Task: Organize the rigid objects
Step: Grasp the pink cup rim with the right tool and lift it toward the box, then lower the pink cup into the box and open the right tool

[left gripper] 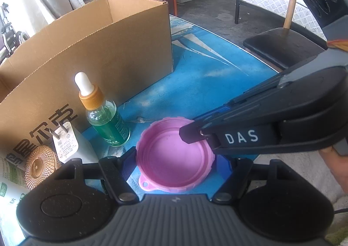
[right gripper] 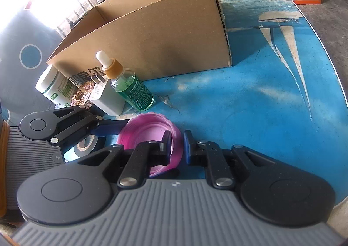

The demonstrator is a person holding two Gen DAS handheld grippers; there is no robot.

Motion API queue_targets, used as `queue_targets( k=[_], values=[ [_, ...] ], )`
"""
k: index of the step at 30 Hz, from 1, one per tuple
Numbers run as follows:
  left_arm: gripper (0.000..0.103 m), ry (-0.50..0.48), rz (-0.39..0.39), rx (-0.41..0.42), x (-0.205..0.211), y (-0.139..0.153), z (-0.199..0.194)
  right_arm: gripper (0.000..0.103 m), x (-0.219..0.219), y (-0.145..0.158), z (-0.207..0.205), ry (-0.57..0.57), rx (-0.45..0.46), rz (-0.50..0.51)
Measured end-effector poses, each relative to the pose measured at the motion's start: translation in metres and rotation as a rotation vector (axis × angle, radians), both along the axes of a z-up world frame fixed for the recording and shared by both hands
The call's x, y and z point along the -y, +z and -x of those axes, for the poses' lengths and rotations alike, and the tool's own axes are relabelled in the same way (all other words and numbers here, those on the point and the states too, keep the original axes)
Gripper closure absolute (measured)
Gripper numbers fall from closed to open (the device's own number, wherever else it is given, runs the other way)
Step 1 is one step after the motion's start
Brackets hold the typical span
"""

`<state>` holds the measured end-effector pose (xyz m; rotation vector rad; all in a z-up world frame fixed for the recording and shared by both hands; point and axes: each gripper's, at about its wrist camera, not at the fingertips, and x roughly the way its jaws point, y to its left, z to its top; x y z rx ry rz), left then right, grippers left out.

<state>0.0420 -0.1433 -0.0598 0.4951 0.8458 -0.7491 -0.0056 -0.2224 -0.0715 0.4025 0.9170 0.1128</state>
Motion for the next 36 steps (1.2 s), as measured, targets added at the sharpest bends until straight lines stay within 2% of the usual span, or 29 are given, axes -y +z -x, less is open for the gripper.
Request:
queue_targets(
  k=[6,12,17,21,24,28,31,36],
  values=[
    [0.028,-0.006,0.033,0.073,-0.005,0.029,0.014,0.092,-0.003,0.028,0.018,-0.019,0.073,0.012],
    [0.028,0.021,0.085,0.229,-0.014,0.086,0.022,0.092,-0.005,0.089,0.026,-0.008,0.237,0.030],
    [0.028,0.078,0.105,0.343,-0.023,0.136,0.005,0.092,-0.009,0.143,0.001,0.058,0.366,0.030],
    [0.028,0.121,0.103,0.347,-0.032,0.163,-0.027,0.092,-0.018,0.174,-0.041,0.132,0.393,0.040],
    [0.028,0.155,0.073,0.290,-0.038,0.169,-0.067,0.091,-0.025,0.186,-0.088,0.191,0.341,0.034],
    [0.028,0.199,0.029,0.131,-0.052,0.154,-0.127,0.091,-0.033,0.175,-0.156,0.257,0.187,-0.001],
    [0.028,0.224,-0.001,0.000,-0.064,0.131,-0.164,0.091,-0.039,0.148,-0.206,0.297,0.023,-0.053],
    [0.028,0.242,-0.044,-0.198,-0.073,0.085,-0.211,0.091,-0.052,0.092,-0.259,0.336,-0.192,-0.092]
  ],
)
